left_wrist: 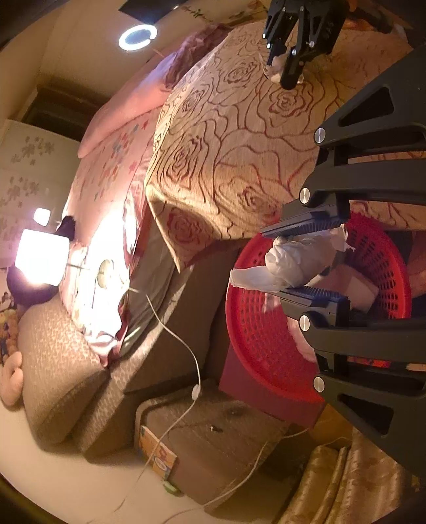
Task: Collect trash
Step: 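Carry the tissue and the clear bag over the red basket with both tools, then release the tissue into the basket with the left tool while the right drops the clear bag in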
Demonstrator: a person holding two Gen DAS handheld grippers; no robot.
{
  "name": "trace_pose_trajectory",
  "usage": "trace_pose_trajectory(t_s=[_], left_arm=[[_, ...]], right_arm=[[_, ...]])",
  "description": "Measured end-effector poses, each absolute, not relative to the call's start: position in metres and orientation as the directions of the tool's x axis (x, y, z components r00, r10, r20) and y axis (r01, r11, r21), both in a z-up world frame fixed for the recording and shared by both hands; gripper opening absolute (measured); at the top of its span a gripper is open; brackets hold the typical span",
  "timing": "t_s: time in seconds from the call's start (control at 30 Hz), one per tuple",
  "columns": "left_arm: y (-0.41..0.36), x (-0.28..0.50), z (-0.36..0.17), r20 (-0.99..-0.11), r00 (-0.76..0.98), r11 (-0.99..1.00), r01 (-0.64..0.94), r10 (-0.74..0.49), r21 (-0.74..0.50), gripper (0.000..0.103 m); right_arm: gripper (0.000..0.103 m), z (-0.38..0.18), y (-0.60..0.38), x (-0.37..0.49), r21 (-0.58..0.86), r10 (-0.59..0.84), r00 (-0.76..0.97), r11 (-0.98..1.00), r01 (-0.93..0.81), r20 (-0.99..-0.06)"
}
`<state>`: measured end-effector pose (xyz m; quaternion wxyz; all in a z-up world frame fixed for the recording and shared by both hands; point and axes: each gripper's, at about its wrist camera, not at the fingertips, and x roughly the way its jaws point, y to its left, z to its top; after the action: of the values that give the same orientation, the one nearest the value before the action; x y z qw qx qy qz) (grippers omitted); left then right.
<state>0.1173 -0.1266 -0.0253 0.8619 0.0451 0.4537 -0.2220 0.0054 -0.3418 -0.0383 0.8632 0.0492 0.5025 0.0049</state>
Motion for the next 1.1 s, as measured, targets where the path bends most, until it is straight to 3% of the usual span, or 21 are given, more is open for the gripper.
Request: trace_pose_trajectory(t_s=[0.6, 1.1], left_arm=[[-0.090, 0.132, -0.042, -0.822, 0.492, 0.927, 0.359, -0.288, -0.110, 0.027], [-0.073, 0.148, -0.065, -0.849, 0.456, 0.934, 0.340, -0.267, -0.111, 0.029]], right_arm=[[0.037, -0.012, -0.254, 0.087, 0.158, 0.202, 0.525, 0.979, -0.128, -0.827], [0.038, -0.038, -0.217, 0.132, 0.260, 0.285, 0.446, 0.958, -0.117, -0.848]])
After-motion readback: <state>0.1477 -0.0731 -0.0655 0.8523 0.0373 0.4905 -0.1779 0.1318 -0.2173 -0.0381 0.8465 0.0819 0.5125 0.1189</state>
